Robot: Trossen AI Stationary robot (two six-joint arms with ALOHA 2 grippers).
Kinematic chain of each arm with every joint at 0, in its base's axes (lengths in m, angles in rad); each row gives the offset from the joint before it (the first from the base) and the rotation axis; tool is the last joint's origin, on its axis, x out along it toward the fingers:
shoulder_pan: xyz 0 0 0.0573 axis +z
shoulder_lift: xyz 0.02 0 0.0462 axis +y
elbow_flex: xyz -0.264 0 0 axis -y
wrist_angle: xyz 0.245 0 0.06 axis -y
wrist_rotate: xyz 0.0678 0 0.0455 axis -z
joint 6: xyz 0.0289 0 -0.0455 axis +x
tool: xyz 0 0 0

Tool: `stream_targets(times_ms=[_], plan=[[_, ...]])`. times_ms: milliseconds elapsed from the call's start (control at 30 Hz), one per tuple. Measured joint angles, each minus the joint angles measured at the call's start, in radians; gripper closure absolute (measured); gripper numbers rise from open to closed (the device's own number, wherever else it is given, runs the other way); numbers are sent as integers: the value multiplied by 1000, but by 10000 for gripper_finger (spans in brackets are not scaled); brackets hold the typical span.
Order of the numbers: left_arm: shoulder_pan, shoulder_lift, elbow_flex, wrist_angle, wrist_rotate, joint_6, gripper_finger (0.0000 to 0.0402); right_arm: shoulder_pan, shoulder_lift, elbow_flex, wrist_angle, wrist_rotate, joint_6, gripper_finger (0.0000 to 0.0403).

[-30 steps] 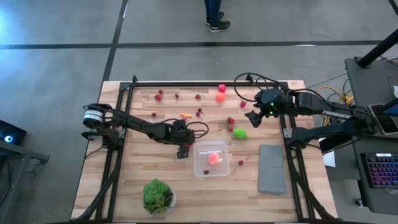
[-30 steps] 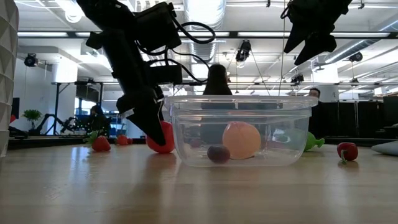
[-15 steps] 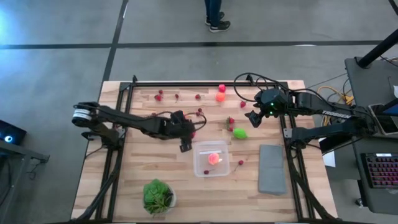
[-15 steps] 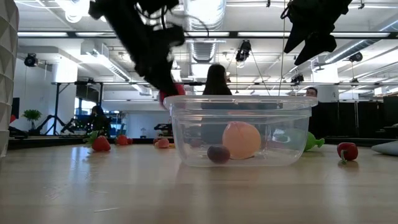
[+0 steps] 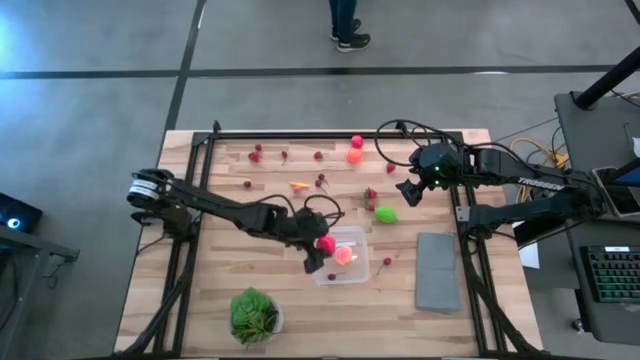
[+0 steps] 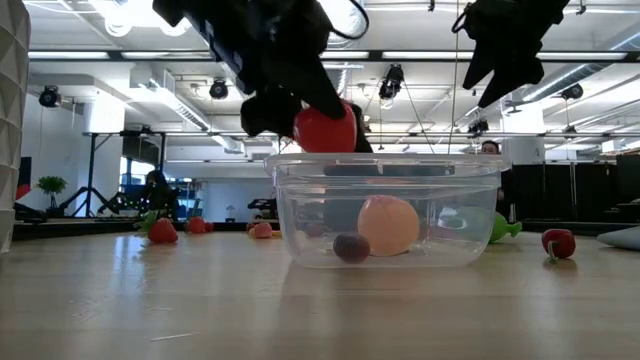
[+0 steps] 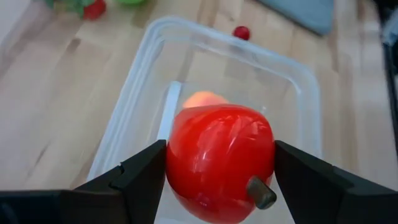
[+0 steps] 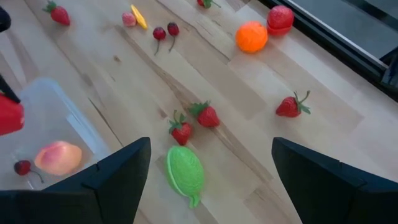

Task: Pick and placing Produce into tupperware
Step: Put the red apple into the transparent bin, then put the green melon into the transparent bin

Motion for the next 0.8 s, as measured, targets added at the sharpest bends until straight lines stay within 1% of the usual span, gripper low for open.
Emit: stream_targets(times_ms=[200, 300, 400, 500, 600, 700, 800], plan=[[0, 48, 43, -4, 2, -99, 140, 0, 0, 0, -25, 0, -40, 76], [0, 77, 69, -20, 8, -139, 127, 0, 0, 0, -28, 0, -43, 76], [0, 98, 93, -46, 42, -193, 109, 0, 0, 0, -28, 0, -45, 76], [0, 108, 104, -67, 66, -201, 90, 0, 0, 0, -28, 0, -49, 76], [0, 93, 102, -92, 63, -200, 76, 0, 0, 0, -28, 0, -49, 76], [1, 73, 102, -146, 53, -200, 69, 0, 0, 0, -49, -4, -41, 76], [1, 46, 103, -206, 48, -184, 68, 0, 6, -10, -97, -43, -84, 76]])
